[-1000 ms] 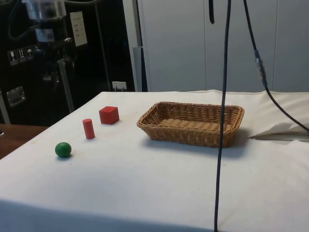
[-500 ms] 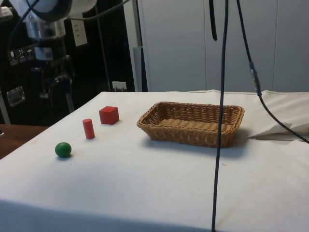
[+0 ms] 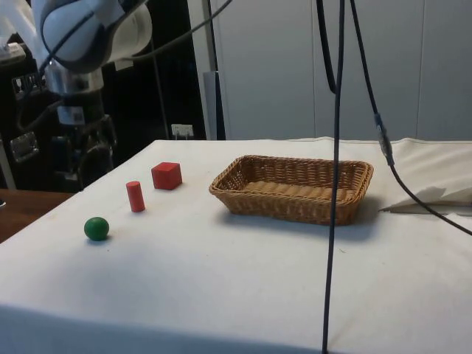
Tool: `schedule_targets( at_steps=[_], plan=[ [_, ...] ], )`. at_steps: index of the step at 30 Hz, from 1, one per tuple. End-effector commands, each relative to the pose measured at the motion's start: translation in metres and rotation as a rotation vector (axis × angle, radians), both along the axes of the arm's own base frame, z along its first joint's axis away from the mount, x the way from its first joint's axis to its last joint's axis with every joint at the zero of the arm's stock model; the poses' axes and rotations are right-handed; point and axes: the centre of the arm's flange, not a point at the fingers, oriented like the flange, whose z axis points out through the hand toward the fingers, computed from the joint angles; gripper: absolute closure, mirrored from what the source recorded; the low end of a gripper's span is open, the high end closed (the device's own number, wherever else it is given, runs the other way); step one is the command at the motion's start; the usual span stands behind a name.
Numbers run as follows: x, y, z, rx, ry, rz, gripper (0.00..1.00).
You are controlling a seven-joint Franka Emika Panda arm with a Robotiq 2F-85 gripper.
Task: Pick up the object to the left of the cylinder and place it into the basket.
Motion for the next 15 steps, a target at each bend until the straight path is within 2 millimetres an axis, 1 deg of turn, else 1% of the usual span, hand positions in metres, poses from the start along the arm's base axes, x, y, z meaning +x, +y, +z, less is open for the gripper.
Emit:
schedule_targets(
  at_steps=[1, 2, 3, 4, 6, 7, 11, 12, 13, 15],
  plan=[
    [0.000, 0.000, -0.006, 0.013, -0.005, 0.003, 0.00],
    [0.001, 0.000, -0.009, 0.013, -0.004, 0.001, 0.00],
    [0.000, 0.000, -0.008, 0.002, 0.005, -0.001, 0.00],
    [0.001, 0.002, -0.014, 0.016, -0.005, 0.002, 0.00],
    [0.001, 0.001, -0.016, 0.017, -0.005, 0.001, 0.00],
    [0.001, 0.003, -0.022, 0.018, -0.006, 0.000, 0.00],
    [0.001, 0.008, -0.031, 0.020, -0.015, 0.000, 0.00],
    [0.000, 0.005, -0.028, 0.011, -0.005, -0.001, 0.00],
    [0.001, 0.010, -0.035, 0.022, -0.018, 0.000, 0.00],
    [0.001, 0.012, -0.040, 0.025, -0.022, 0.000, 0.00]
  ],
)
